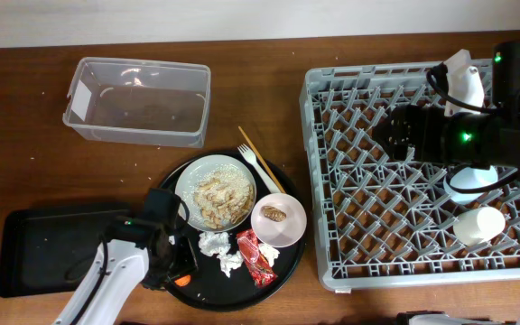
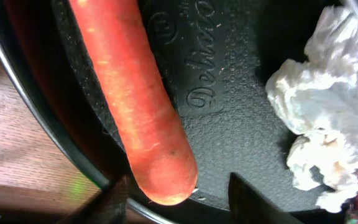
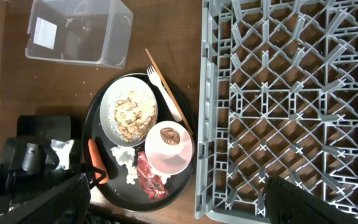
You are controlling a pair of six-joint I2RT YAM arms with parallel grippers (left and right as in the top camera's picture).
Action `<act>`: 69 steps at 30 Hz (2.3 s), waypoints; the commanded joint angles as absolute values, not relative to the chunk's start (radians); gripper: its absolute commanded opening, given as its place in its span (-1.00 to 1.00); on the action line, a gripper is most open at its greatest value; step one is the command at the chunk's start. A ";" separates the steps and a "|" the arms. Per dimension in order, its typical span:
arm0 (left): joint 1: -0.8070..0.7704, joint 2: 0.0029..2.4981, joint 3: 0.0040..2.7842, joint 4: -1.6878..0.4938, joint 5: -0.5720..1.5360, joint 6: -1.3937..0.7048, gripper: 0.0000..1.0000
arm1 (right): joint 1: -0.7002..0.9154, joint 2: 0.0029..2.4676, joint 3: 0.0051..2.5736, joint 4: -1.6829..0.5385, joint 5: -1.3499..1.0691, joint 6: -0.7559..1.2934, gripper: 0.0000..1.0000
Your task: Sort waste into correct bins and load items into the dishwasher rack
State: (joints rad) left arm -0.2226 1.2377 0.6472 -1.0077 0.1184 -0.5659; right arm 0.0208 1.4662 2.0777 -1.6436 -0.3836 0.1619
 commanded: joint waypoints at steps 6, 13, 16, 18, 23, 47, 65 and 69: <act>-0.141 1.281 0.604 -0.891 0.083 -0.682 0.22 | 0.029 1.466 2.080 -1.644 -0.346 0.161 0.86; -0.141 1.412 0.633 -0.803 0.143 -0.685 -0.57 | 0.029 1.466 2.080 -1.647 -0.347 0.161 0.86; -0.141 1.352 0.835 -0.991 0.047 -0.685 -0.62 | 0.029 1.466 2.080 -1.647 -0.347 0.161 0.86; -0.115 1.321 0.939 -1.056 -0.009 -0.685 -0.62 | 0.029 1.466 2.080 -1.652 -0.347 0.161 0.86; 0.421 1.312 0.979 -1.030 -0.094 -0.685 -0.63 | 0.029 1.466 2.080 -1.669 -0.347 0.149 0.86; -0.250 1.362 1.306 -1.172 0.175 -0.059 0.54 | 0.025 1.467 2.078 -1.699 -0.068 0.271 0.87; -0.433 1.585 1.305 -1.131 0.127 -0.176 0.60 | 0.028 1.468 1.619 -1.554 -0.207 0.241 0.94; -0.434 1.582 1.306 -1.187 0.141 -0.175 0.60 | 0.061 1.467 1.620 -1.513 -0.207 0.240 0.94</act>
State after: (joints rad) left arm -0.4316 1.5860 1.2987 -1.1748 0.1383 -0.1658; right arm 0.0257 1.4803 1.6192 -1.5280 -0.1898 0.2504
